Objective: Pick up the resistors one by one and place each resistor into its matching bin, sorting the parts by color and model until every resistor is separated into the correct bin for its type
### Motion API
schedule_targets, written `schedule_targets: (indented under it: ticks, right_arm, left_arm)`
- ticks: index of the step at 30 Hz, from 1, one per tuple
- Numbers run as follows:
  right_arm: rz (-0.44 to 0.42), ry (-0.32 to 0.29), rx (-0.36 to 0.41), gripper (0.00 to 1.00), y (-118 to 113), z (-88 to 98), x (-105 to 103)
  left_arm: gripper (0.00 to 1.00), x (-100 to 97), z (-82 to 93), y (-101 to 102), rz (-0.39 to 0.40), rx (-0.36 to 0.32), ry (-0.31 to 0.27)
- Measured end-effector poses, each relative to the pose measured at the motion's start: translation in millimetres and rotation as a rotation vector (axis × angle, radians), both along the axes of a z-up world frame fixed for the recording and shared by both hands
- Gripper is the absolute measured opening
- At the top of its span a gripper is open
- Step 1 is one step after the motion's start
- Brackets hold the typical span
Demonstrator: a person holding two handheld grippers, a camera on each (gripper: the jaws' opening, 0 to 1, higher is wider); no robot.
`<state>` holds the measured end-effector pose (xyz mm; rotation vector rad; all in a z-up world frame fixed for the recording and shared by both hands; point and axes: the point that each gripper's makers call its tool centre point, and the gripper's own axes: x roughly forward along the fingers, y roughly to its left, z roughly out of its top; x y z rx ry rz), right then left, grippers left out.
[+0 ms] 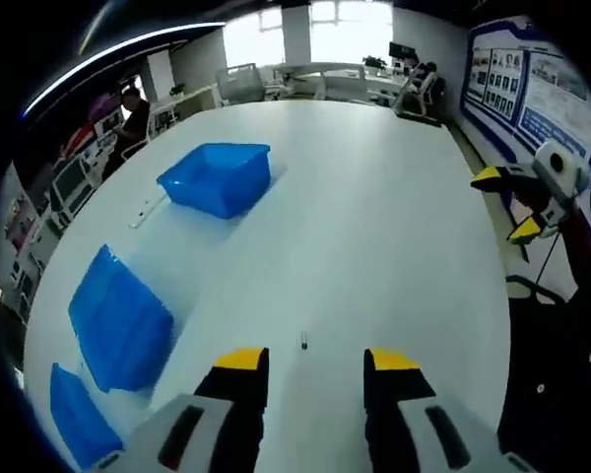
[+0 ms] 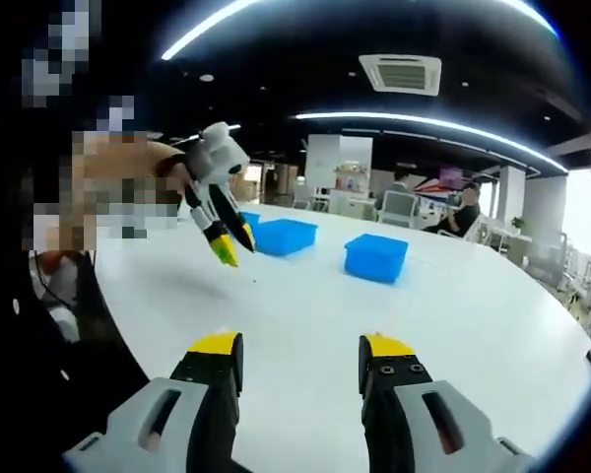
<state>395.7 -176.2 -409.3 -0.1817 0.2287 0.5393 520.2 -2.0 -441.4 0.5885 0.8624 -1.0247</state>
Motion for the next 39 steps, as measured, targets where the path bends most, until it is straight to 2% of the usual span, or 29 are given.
schedule_targets:
  ticks: [8,12,19,23,32,39]
  right_arm:
    - [-0.024,0.002,0.02,0.48,-9.7,-2.3,-0.4]
    - [-0.032,0.012,0.03,0.48,-13.2,-7.0,0.3]
    - [-0.035,0.014,0.037,0.48,-15.3,-7.6,1.6]
    - [-0.036,0.016,0.038,0.48,-15.9,-9.1,2.4]
    - [-0.047,0.018,0.048,0.48,-17.2,-9.9,3.5]
    - [-0.045,0.019,0.049,0.48,-16.2,-10.4,4.9]
  left_arm:
    - [0.36,6.1,-15.7,0.9,-0.012,0.071,0.043]
    - [0.3,14.2,-22.6,1.7,-0.008,0.103,0.038]
    - [0.23,14.2,-35.0,-0.3,-0.011,0.139,0.06]
    - [0.18,14.4,-36.7,0.2,-0.017,0.149,0.06]
    - [0.13,15.8,-40.5,-3.3,-0.021,0.146,0.071]
    - [0.06,11.1,-42.1,-4.8,-0.023,0.124,0.119]
